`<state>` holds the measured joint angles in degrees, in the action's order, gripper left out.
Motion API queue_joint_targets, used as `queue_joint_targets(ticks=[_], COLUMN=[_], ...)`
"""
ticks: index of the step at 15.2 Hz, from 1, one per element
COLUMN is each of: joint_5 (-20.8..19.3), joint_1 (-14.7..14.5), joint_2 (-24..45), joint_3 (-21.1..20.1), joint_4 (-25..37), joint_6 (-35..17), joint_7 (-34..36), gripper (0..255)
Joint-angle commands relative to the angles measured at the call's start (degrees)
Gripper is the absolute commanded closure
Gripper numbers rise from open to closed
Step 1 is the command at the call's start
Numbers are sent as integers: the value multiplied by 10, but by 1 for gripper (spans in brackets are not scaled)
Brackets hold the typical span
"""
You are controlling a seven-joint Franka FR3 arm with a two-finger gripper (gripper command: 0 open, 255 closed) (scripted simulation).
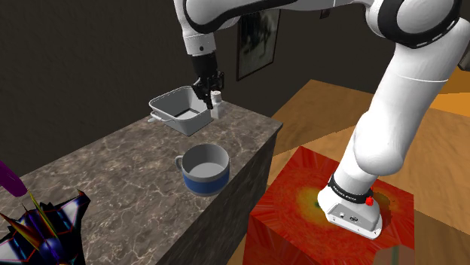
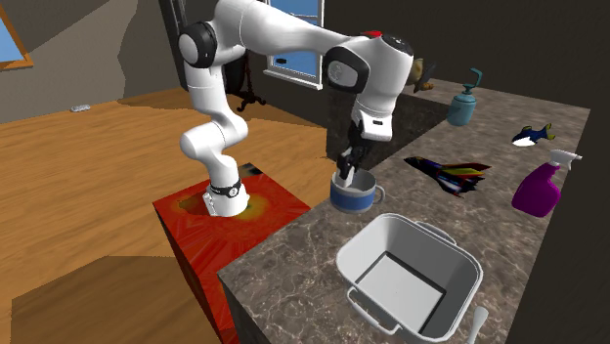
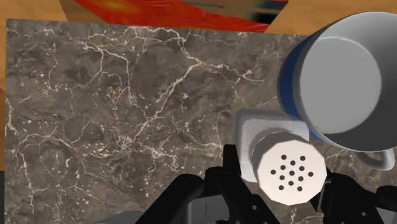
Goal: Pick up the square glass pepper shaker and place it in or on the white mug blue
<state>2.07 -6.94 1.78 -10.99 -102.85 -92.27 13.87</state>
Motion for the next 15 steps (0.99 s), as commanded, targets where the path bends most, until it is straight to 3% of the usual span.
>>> queue_joint_targets(ticks=[1,10,15], joint_5=[5,19,18], joint_1=[-13,-79,-79], joint_2=[1,34,36], joint_3=[-12,-72,-72], joint_4=[2,46,11], joint_6=[0,5,-33], joint_7=[25,150,147], gripper=[255,255,255])
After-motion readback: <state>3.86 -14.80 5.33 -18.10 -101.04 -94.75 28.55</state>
